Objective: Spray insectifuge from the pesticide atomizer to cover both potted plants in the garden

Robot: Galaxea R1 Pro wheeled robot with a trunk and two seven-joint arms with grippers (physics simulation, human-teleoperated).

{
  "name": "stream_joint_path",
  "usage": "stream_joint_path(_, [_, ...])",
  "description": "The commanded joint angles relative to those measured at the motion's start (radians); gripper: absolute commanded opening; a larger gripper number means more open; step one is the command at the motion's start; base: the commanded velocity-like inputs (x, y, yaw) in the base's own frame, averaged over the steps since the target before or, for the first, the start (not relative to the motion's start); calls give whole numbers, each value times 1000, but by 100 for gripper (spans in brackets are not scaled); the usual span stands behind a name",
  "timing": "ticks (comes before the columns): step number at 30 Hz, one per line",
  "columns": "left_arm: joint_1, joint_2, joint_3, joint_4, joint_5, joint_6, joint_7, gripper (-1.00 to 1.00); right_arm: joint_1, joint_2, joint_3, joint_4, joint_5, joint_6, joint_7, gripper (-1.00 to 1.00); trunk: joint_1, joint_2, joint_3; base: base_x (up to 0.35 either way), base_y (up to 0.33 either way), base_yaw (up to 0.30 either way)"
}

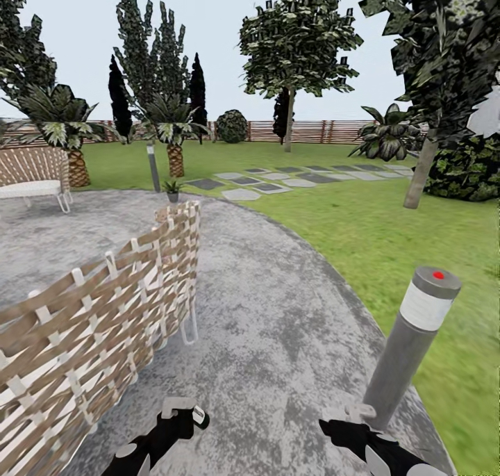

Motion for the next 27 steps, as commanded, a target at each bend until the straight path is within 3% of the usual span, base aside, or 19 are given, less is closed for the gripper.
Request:
stream_joint_path(1, [-1,-1,8,-1,-10,-6,-4,-100,-1,0,4,2,-9,-3,4,100,0,0,-1,42,5,-34])
stream_joint_path(14, [-1,-1,8,-1,-10,-6,-4,-100,-1,0,5,2,-10,-3,3,100,0,0,-1,256,84,-12])
stream_joint_path(27, [-1,-1,8,-1,-10,-6,-4,-100,-1,0,5,2,-9,-3,3,100,0,0,6,13,1,-236])
